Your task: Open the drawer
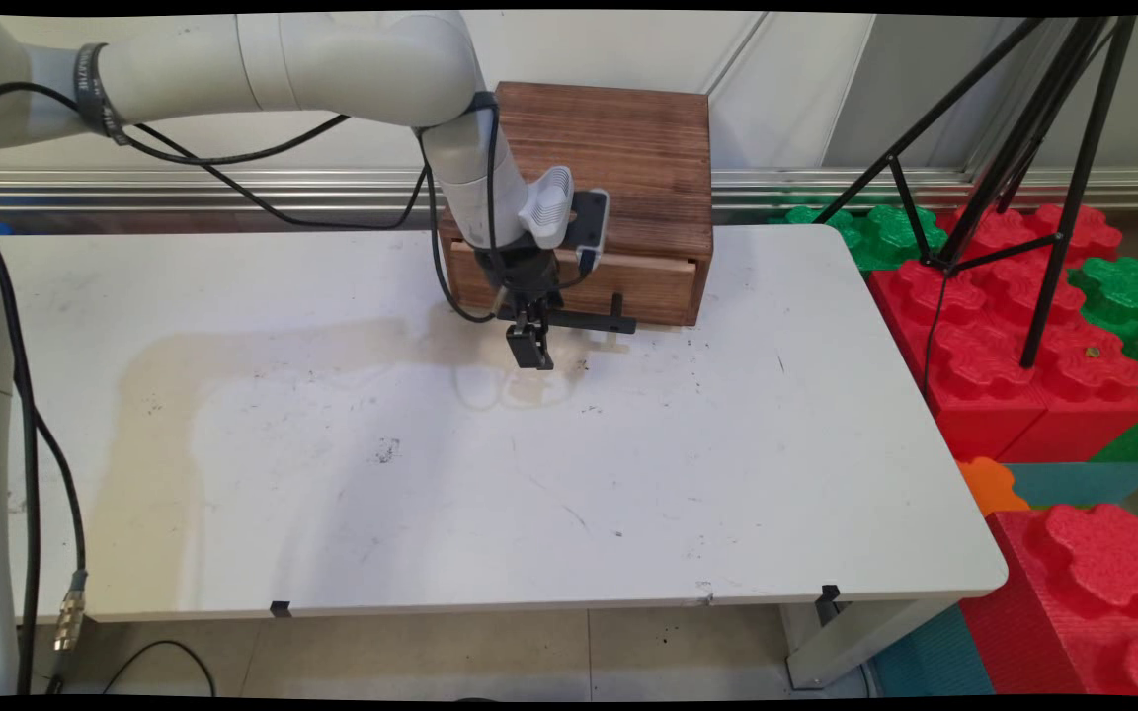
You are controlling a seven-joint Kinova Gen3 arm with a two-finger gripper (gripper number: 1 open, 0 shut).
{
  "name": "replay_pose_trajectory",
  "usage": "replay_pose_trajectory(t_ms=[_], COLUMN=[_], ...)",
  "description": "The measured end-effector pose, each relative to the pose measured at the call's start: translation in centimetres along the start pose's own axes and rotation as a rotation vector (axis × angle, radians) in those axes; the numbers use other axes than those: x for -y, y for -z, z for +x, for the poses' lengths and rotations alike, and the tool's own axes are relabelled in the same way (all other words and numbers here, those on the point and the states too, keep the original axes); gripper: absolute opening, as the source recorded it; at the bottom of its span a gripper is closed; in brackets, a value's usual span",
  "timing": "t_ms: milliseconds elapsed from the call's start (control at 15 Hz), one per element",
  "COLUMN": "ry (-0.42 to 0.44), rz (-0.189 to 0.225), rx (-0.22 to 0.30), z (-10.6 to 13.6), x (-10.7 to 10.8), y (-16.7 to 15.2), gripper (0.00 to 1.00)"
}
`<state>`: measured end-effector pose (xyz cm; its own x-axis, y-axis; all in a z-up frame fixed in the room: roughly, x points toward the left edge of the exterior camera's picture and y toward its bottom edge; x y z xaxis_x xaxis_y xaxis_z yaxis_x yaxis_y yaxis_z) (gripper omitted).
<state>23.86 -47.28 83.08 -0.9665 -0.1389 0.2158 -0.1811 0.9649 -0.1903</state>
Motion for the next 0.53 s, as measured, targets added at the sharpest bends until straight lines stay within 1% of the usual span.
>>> replay_pose_trajectory(t_ms=[533], ry=[-0.068], rz=[-0.012], rx=[0.027], z=[0.05], x=[-0.09], y=[-0.75], gripper=[1.0])
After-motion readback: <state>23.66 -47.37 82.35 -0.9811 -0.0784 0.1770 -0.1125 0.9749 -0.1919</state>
